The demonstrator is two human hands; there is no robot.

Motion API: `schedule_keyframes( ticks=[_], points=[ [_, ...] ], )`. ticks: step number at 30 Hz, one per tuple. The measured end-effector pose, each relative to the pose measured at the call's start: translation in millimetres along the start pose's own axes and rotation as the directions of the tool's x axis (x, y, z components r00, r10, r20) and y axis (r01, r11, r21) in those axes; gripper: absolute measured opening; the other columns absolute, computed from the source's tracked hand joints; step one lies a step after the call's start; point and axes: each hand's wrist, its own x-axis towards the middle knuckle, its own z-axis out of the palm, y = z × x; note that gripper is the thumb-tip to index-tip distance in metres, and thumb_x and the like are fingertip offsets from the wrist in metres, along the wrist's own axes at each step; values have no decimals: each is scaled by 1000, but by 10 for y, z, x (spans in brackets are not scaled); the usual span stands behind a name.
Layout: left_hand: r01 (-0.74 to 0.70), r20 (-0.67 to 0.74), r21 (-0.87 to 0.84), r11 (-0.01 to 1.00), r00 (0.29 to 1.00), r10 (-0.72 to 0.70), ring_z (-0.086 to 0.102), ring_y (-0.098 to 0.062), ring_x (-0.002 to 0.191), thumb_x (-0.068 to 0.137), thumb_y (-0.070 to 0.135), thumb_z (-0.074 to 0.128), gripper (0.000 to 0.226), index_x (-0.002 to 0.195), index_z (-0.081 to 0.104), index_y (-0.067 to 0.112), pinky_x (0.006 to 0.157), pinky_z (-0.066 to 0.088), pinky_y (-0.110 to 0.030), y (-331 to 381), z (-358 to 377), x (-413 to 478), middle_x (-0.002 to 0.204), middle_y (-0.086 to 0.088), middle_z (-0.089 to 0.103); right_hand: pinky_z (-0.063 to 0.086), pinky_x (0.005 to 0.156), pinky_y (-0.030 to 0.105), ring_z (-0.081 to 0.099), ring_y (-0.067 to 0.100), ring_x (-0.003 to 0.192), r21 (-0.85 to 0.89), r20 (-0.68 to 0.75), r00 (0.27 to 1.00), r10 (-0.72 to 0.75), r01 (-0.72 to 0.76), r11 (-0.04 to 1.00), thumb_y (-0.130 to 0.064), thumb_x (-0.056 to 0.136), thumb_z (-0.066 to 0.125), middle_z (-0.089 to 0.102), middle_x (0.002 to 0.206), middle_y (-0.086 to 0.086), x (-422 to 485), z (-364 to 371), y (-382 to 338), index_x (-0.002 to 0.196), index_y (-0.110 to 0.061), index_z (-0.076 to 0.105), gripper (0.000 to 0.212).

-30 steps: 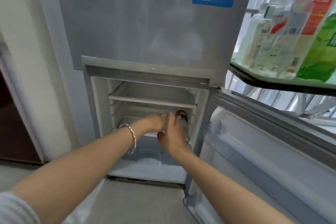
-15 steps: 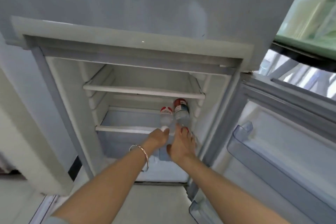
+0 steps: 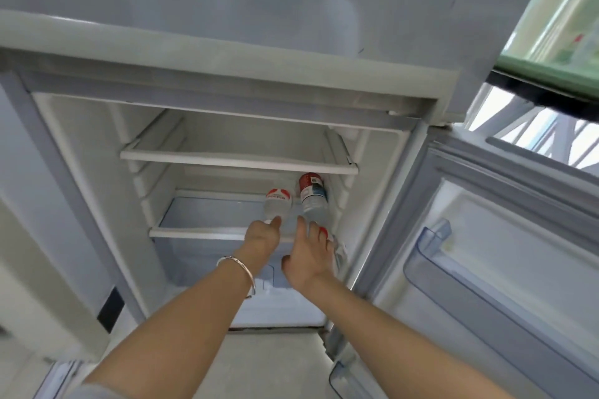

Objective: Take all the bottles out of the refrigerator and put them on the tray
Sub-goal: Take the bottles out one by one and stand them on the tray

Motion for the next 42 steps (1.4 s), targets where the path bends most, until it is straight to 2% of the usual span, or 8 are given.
schedule_keyframes(
  ticks=[8,15,19,24,27,32,36,42],
  points=[
    [-259,-181,555,790,890,418,64,-39,101,96,41,49,50,100,67,-5,77,46,-33,430,-814,-789,105,-26,69,26,112,39,32,33,135,108,-24,992,-125,126,986,-21,88,58,29,149,13,-425,-426,-205,154,-15,10,82],
    [-486,-179,601,635,692,699,64,-34,76,89,44,56,43,58,47,16,58,37,-28,991,-1114,-1725,68,-9,61,34,111,43,33,35,139,258,-41,973,-226,229,939,-27,88,65,27,153,16,-814,-951,-287,152,-9,15,84],
    [-591,-150,665,457,494,857,52,-16,64,89,53,52,38,67,48,21,57,33,-27,1285,-1021,-2413,68,7,52,44,104,46,48,31,131,478,-67,953,-296,291,829,-35,82,71,44,145,8,-1140,-1353,-275,149,-19,23,84],
    [-703,-258,632,326,206,944,52,-23,69,89,50,51,40,77,51,13,62,36,-32,1783,-843,-3168,78,-1,53,51,88,29,60,14,108,667,-193,928,-320,363,650,-28,78,68,59,128,-5,-1591,-1927,-55,146,-26,28,79],
    [-816,-296,515,262,117,948,52,-23,73,90,51,51,40,80,52,12,65,39,-32,2088,-631,-3572,81,-4,54,51,88,22,62,5,104,707,-348,900,-262,435,557,-32,75,75,61,122,-10,-1834,-2235,73,136,-27,37,72],
    [-930,-209,361,71,-7,978,42,-7,63,89,59,49,51,93,58,9,60,36,-23,2589,-157,-4120,83,-1,52,52,93,44,64,20,105,685,-536,844,5,431,587,-47,77,73,64,120,0,-1978,-2776,431,132,-24,34,71],
    [-967,-85,225,116,99,991,58,-17,80,92,60,42,58,123,47,11,69,48,-29,2773,221,-4271,99,-6,58,48,96,42,60,30,113,662,-610,780,140,405,631,-46,83,70,63,125,9,-2014,-3154,818,140,-21,32,74],
    [-956,49,103,275,281,958,59,-20,99,96,53,38,50,123,42,12,64,46,-23,2742,851,-4240,121,-8,53,43,93,33,52,24,116,510,-768,584,261,312,801,-33,87,69,52,136,9,-1945,-3617,1412,142,-15,34,67]
  ],
)
